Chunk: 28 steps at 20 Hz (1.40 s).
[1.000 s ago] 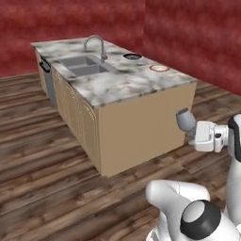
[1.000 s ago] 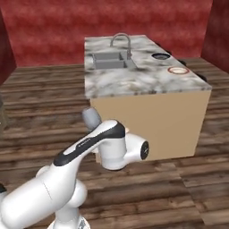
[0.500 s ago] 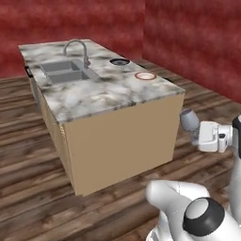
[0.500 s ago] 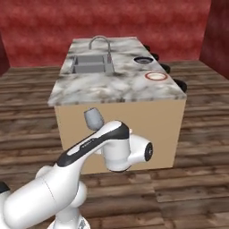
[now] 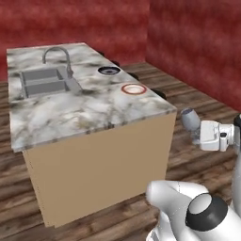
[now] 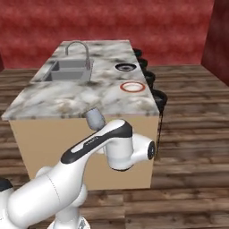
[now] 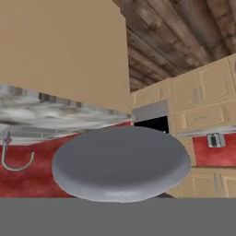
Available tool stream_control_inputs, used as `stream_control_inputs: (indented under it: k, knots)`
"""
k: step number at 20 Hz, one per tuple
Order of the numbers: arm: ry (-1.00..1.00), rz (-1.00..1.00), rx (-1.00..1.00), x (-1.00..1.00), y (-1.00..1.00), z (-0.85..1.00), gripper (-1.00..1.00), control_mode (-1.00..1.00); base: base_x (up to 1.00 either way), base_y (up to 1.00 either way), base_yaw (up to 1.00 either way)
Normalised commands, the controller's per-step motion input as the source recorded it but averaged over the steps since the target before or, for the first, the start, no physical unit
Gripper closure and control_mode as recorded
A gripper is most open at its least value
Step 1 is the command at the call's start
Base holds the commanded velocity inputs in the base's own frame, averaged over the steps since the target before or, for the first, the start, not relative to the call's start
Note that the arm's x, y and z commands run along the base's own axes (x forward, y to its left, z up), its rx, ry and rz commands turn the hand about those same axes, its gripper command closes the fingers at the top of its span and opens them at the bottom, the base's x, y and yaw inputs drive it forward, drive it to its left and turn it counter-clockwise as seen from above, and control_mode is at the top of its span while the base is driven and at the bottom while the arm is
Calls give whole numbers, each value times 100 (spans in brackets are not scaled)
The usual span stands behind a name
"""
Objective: Retrieve the wine glasses from the counter and place one next to each plate.
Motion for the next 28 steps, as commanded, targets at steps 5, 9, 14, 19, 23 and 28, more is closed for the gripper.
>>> stream_control_inputs:
  k: [5, 9, 14, 19, 23, 28]
  knots:
    - [0, 0, 0, 0, 0, 0, 100, 100, 63, -100, 24]
    - [0, 0, 0, 0, 0, 0, 100, 100, 53, -100, 31]
    - [0, 0, 0, 0, 0, 0, 100, 100, 51, -100, 26]
    - [0, 0, 0, 0, 0, 0, 100, 100, 54, -100, 26]
    - [0, 0, 0, 0, 0, 0, 100, 100, 68, -100, 31]
    - [0, 0, 0, 0, 0, 0, 100, 100, 100, -100, 38]
